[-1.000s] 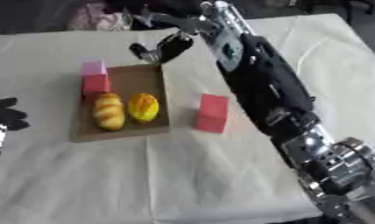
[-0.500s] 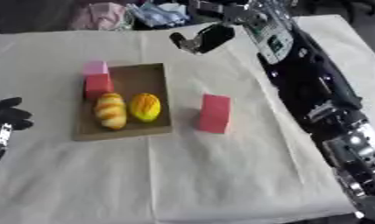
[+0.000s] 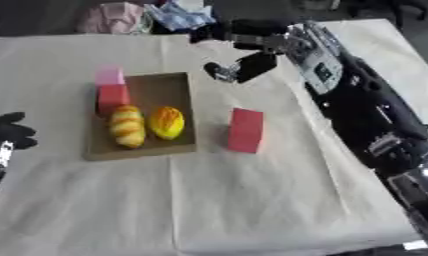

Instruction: Pick up objects on the table and place them in the box.

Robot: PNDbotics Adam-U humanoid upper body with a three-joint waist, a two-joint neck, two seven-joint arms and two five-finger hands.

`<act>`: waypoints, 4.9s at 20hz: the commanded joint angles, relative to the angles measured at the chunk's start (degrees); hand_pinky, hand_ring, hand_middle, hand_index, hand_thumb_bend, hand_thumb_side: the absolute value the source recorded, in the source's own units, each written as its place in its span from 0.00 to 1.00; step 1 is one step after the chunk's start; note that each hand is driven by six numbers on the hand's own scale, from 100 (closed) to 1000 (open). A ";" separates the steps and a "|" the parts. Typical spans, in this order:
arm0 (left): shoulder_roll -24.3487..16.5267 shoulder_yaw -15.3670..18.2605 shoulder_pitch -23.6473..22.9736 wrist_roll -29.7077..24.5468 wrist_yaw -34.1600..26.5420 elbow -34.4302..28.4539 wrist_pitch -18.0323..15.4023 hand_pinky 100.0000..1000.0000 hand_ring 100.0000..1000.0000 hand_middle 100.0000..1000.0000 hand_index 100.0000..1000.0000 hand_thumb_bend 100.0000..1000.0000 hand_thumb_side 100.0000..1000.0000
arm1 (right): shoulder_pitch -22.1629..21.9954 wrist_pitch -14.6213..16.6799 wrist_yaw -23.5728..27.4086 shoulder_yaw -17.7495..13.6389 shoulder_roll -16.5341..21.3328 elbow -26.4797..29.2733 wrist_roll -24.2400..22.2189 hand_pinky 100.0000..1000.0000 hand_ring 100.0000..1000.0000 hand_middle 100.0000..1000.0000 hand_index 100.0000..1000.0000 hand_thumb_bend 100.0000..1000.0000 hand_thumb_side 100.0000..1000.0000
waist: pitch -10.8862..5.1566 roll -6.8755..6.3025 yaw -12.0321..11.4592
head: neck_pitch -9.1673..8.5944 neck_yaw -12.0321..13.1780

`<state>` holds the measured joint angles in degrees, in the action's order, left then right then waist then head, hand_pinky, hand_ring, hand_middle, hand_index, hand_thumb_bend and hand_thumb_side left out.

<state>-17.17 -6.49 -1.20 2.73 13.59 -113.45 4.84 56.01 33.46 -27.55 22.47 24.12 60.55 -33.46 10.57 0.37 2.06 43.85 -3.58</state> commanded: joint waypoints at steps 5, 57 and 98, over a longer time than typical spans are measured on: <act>-1.30 0.20 0.04 -0.19 -0.01 -1.14 0.21 0.71 0.60 0.58 0.83 0.00 0.78 | -0.71 18.51 0.17 3.60 2.72 2.67 -18.51 1.00 1.00 1.00 1.00 0.00 0.93 | -1.91 1.01 -0.06 | 0.26 0.19; -1.68 0.27 -0.82 -0.92 0.25 -1.14 0.91 0.72 0.61 0.59 0.84 0.00 0.79 | -11.93 18.51 -9.68 4.31 8.54 7.81 -18.51 0.87 0.93 0.97 1.00 0.00 1.00 | -2.73 1.81 0.88 | 0.26 -3.36; -0.89 0.08 -0.65 -1.30 -0.08 -1.14 0.35 0.72 0.61 0.59 0.84 0.00 0.78 | 2.92 18.51 -3.72 -4.70 -0.23 3.20 -18.51 0.76 0.73 0.46 0.97 0.00 0.25 | -2.78 0.68 -0.19 | 0.26 -4.19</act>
<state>-17.62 -6.50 -2.30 1.48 13.64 -113.45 5.44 57.42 33.46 -31.65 19.00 23.95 64.40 -33.46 9.52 1.42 1.82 43.85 -7.63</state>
